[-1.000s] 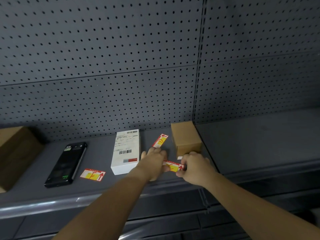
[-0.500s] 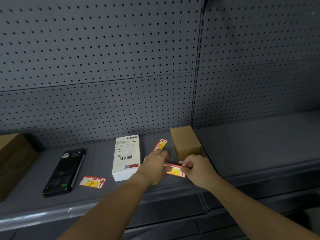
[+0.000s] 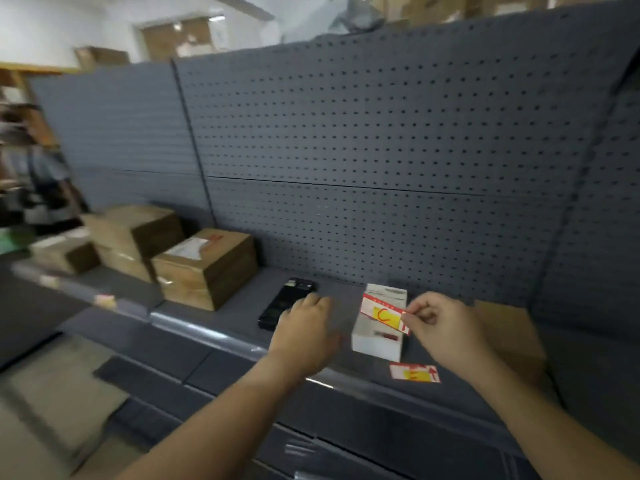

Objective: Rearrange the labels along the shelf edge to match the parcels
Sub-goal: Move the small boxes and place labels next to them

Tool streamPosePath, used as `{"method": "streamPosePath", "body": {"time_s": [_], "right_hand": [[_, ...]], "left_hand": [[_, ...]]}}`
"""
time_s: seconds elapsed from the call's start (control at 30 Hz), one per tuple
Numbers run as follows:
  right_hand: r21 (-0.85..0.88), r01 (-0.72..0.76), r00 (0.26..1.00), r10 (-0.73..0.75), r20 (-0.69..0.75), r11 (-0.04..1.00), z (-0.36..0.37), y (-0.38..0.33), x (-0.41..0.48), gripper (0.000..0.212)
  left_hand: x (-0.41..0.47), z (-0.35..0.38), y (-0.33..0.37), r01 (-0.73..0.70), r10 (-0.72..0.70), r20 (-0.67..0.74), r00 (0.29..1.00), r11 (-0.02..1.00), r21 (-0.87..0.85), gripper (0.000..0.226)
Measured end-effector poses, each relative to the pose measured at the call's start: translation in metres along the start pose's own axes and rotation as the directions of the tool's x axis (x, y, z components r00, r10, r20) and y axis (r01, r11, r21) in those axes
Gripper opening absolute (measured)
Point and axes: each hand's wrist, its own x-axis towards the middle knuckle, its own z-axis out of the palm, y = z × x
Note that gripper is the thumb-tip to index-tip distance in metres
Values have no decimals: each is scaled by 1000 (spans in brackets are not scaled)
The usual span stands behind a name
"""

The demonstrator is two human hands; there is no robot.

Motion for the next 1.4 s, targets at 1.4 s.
{"method": "streamPosePath", "body": {"time_s": [1.4], "right_hand": [[180, 135, 965, -170, 198, 974, 440, -316, 85, 15]], "left_hand": [[-61, -103, -494, 188, -193, 77, 978, 980, 66, 50]]}}
